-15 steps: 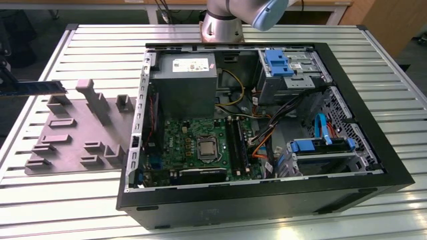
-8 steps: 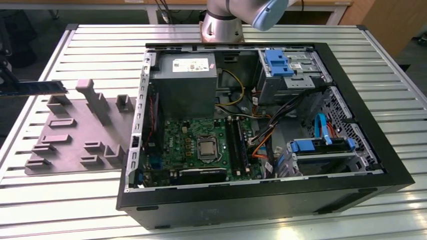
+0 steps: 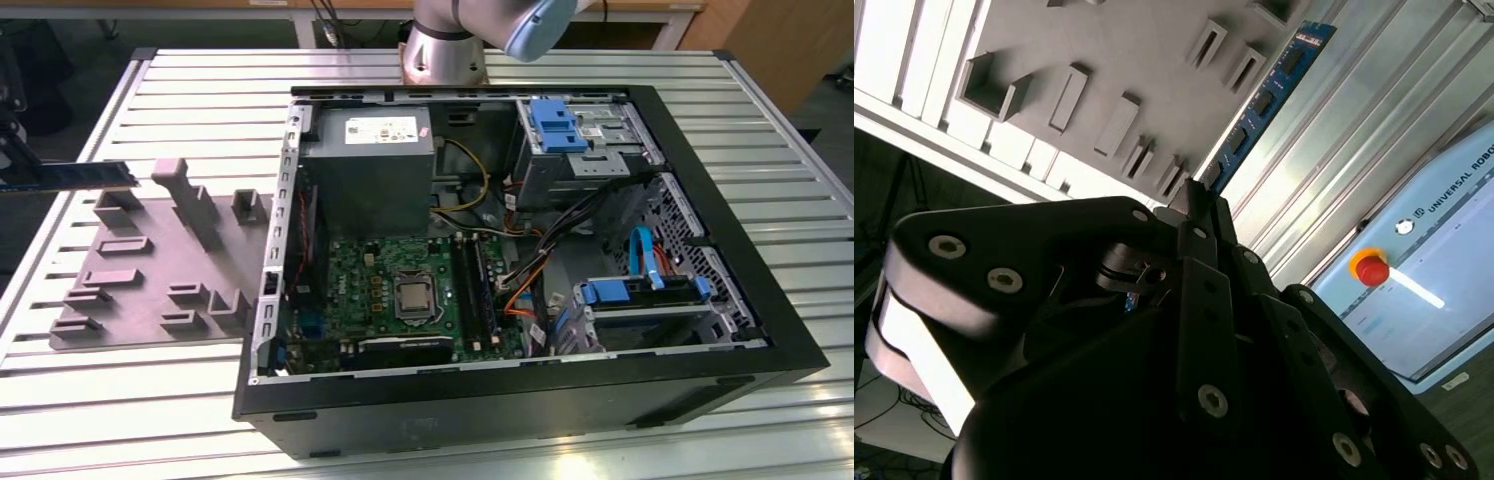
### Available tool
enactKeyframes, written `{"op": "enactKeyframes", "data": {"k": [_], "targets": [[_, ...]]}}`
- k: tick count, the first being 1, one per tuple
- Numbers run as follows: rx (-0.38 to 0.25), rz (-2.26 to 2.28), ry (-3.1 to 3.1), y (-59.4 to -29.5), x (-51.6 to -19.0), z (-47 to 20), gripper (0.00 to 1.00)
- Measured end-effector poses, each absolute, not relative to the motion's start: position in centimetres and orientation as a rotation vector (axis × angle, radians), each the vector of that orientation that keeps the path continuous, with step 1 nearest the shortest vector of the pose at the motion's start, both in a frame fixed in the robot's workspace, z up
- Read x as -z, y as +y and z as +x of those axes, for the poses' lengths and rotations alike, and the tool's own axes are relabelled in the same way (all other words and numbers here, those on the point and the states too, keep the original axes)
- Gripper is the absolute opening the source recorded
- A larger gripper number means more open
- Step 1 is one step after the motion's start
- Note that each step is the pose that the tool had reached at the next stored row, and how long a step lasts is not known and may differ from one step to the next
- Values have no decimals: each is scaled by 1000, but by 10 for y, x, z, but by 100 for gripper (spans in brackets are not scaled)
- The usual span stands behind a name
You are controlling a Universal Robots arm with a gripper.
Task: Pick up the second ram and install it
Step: 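Pick up the second ram and move it above second insertion slot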
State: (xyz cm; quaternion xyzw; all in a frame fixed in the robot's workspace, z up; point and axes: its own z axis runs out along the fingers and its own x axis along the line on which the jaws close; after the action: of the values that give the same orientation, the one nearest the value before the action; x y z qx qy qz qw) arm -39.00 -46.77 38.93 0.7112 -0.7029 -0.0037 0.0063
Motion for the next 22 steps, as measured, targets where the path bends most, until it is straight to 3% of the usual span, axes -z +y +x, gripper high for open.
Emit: {"op": "enactKeyframes", "data": {"k": [22], "targets": [[12, 2226, -2200, -468, -389, -383, 14]]}}
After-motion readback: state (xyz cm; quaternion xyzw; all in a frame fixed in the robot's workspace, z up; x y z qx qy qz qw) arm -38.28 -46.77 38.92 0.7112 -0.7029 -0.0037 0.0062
